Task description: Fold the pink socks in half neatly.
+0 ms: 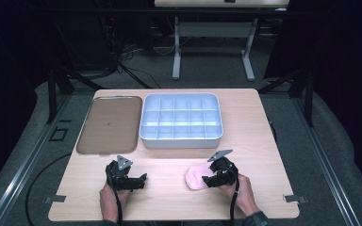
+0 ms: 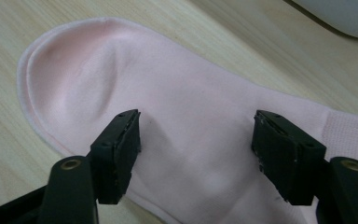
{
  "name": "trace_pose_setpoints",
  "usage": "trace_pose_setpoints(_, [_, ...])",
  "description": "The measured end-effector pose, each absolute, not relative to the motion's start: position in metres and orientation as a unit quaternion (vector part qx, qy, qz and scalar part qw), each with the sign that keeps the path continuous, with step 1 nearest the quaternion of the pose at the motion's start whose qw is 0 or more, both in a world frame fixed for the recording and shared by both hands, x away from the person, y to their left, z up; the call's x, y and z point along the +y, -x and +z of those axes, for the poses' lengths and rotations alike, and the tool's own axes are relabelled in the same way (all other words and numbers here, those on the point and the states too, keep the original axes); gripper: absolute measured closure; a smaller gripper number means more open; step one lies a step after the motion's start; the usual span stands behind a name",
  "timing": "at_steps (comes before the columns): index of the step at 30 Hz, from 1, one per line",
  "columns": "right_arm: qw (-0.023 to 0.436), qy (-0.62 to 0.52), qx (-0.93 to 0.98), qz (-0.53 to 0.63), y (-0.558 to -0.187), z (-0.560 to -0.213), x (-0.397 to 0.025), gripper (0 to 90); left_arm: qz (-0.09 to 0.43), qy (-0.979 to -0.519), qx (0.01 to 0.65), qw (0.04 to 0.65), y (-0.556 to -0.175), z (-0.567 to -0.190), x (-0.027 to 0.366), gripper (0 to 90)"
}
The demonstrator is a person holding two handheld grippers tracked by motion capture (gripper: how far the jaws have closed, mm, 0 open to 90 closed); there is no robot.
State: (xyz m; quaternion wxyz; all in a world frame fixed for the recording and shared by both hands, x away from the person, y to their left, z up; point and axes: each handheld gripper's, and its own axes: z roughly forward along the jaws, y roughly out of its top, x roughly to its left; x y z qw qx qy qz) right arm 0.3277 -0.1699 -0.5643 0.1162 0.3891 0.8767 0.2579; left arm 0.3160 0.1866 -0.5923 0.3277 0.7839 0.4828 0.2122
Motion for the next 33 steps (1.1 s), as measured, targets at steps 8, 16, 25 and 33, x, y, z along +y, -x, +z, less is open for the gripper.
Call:
trace_pose_setpoints(8, [0.125,-0.392,0.869,0.274,-0.320,-0.564,-0.176,76.6,0.217,-0.782,0.485,0.326,-0.315,-0.592,0.186,1.3])
trace_pose_setpoints(16, [0.119,-0.424,0.841,0.314,-0.316,-0.563,-0.183,81.8,0.217,-0.783,0.483,0.327,-0.315,-0.592,0.186,1.9])
trace_pose_setpoints(25, [0.091,-0.433,0.825,0.353,-0.296,-0.540,-0.169,81.6,0.217,-0.783,0.483,0.327,-0.315,-0.592,0.186,1.9])
trace_pose_setpoints(33, [0.079,-0.424,0.833,0.347,-0.280,-0.542,-0.134,81.0,0.217,-0.783,0.483,0.326,-0.315,-0.592,0.186,1.9])
